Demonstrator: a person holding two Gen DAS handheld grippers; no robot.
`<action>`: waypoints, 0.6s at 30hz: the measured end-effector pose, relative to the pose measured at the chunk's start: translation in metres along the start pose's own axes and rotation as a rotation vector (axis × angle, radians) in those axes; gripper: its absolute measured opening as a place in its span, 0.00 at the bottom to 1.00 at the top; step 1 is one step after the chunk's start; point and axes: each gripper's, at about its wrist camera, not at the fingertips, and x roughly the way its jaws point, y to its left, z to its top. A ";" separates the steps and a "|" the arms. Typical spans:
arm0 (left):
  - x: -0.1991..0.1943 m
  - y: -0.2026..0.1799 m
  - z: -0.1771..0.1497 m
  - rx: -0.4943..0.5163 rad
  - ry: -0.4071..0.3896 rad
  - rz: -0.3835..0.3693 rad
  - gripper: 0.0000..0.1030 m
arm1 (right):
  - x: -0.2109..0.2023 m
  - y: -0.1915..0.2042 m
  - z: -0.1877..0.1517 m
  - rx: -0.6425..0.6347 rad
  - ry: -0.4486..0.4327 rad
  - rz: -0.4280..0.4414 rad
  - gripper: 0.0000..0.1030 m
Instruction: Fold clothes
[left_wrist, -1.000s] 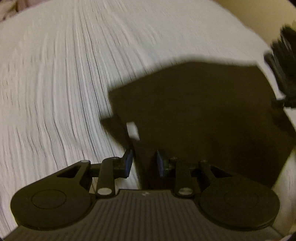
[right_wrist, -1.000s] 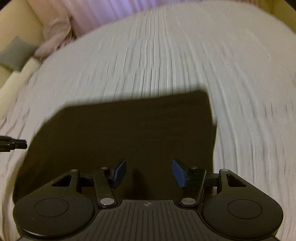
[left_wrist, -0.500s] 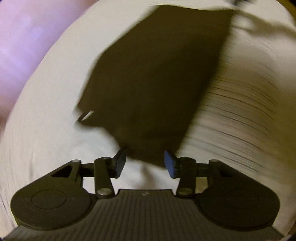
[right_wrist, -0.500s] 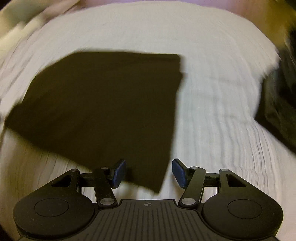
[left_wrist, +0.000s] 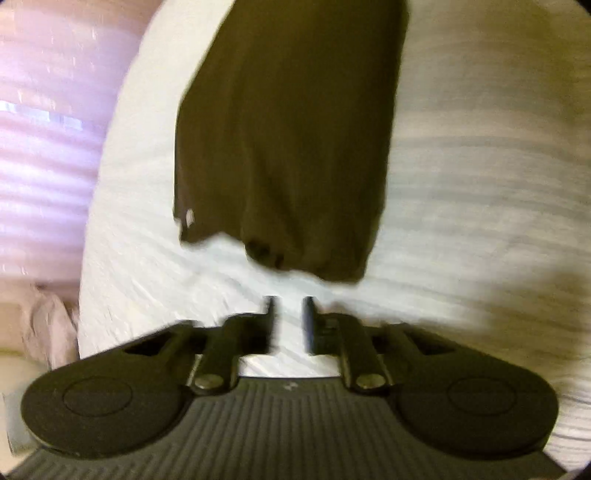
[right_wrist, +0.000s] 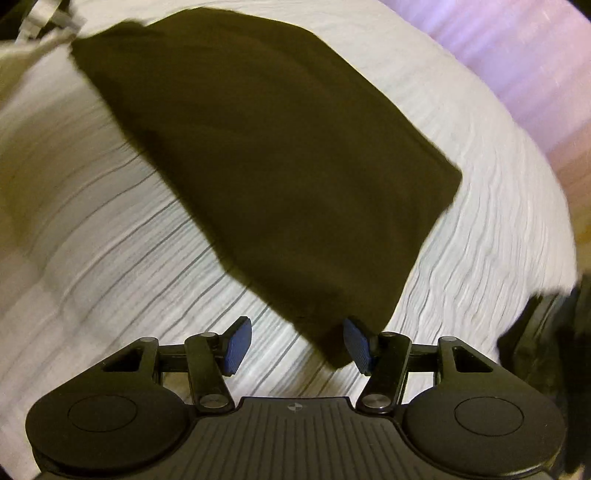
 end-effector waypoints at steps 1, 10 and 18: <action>-0.002 -0.004 0.005 0.017 -0.035 0.009 0.54 | 0.002 0.004 0.001 -0.041 -0.003 -0.018 0.57; 0.037 -0.025 0.028 0.136 -0.040 0.026 0.49 | 0.022 0.018 -0.003 -0.256 0.048 -0.130 0.56; 0.035 -0.022 0.027 0.165 -0.040 0.064 0.30 | 0.034 0.037 -0.006 -0.433 0.048 -0.197 0.49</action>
